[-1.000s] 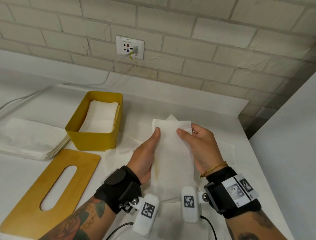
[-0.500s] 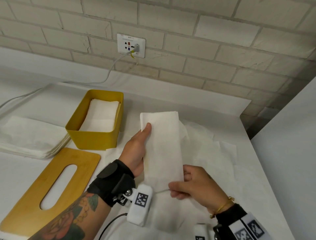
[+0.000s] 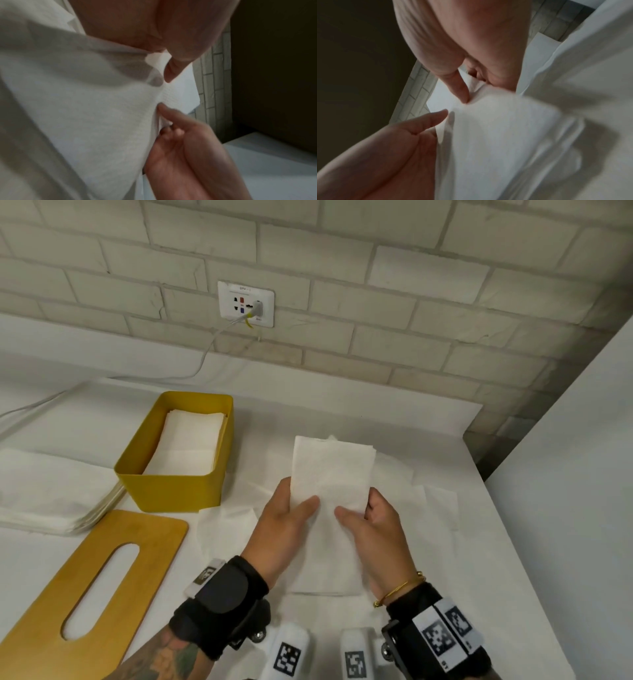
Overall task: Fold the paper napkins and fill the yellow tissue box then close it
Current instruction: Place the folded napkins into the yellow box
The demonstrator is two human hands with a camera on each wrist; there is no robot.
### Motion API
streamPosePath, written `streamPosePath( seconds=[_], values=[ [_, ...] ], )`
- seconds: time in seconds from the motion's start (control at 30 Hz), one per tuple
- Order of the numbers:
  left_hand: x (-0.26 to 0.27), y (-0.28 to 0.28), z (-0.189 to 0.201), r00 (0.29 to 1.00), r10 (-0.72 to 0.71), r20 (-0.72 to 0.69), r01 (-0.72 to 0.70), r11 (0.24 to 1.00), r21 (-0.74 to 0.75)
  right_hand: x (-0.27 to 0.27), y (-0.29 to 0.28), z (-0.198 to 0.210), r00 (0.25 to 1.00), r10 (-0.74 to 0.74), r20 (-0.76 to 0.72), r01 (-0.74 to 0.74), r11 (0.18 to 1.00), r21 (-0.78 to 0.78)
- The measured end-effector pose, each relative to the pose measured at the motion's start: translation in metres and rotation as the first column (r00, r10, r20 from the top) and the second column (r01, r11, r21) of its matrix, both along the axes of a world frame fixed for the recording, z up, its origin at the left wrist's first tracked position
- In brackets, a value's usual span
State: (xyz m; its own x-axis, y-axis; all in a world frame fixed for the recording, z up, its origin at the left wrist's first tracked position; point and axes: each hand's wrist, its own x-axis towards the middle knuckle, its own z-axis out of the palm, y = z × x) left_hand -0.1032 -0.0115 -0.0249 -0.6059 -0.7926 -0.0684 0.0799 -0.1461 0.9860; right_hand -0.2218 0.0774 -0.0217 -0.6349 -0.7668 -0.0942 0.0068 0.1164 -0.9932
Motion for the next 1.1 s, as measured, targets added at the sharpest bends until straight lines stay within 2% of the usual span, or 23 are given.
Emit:
streamPosePath(
  seconds=[0.1, 0.23, 0.33, 0.43, 0.5, 0.7, 0.83, 0.9, 1.0, 1.1],
  values=[
    [0.0, 0.004, 0.011, 0.997, 0.054, -0.059, -0.063, 0.987, -0.148, 0.009, -0.009, 0.017, 0.999, -0.009, -0.047, 0.003, 0.994, -0.108],
    [0.004, 0.004, 0.037, 0.98, 0.083, -0.182, -0.145, 0.922, -0.359, 0.012, -0.007, 0.047, 0.991, 0.032, -0.132, -0.074, 0.943, -0.325],
    [0.007, 0.01, 0.029, 0.978, 0.104, -0.181, -0.163, 0.92, -0.356, 0.015, -0.001, 0.035, 0.994, 0.016, -0.111, -0.051, 0.946, -0.321],
    [0.007, 0.017, 0.004, 0.993, 0.097, -0.063, -0.112, 0.942, -0.315, 0.02, 0.003, 0.012, 0.995, -0.017, -0.1, -0.007, 0.972, -0.233],
    [0.008, 0.018, 0.002, 0.996, 0.088, -0.03, -0.093, 0.945, -0.315, 0.021, 0.002, 0.01, 0.995, -0.028, -0.097, 0.005, 0.973, -0.229],
    [0.007, 0.017, 0.025, 0.983, 0.081, -0.166, -0.143, 0.904, -0.402, 0.012, -0.001, 0.032, 0.994, 0.006, -0.112, -0.047, 0.931, -0.361],
    [0.015, 0.018, 0.0, 0.997, 0.073, 0.013, -0.063, 0.926, -0.371, 0.022, 0.001, 0.007, 0.995, -0.011, -0.102, -0.014, 0.969, -0.246],
    [0.024, 0.015, -0.004, 0.995, 0.09, 0.052, -0.063, 0.922, -0.381, 0.028, -0.002, 0.002, 0.996, 0.01, -0.094, -0.031, 0.974, -0.226],
    [0.047, 0.011, 0.01, 0.988, 0.153, -0.003, -0.141, 0.9, -0.412, 0.042, -0.016, 0.011, 0.994, 0.095, -0.058, -0.107, 0.959, -0.264],
    [0.08, 0.007, 0.026, 0.967, 0.246, -0.065, -0.247, 0.847, -0.471, 0.066, -0.035, 0.023, 0.975, 0.221, -0.015, -0.213, 0.922, -0.324]
  ],
)
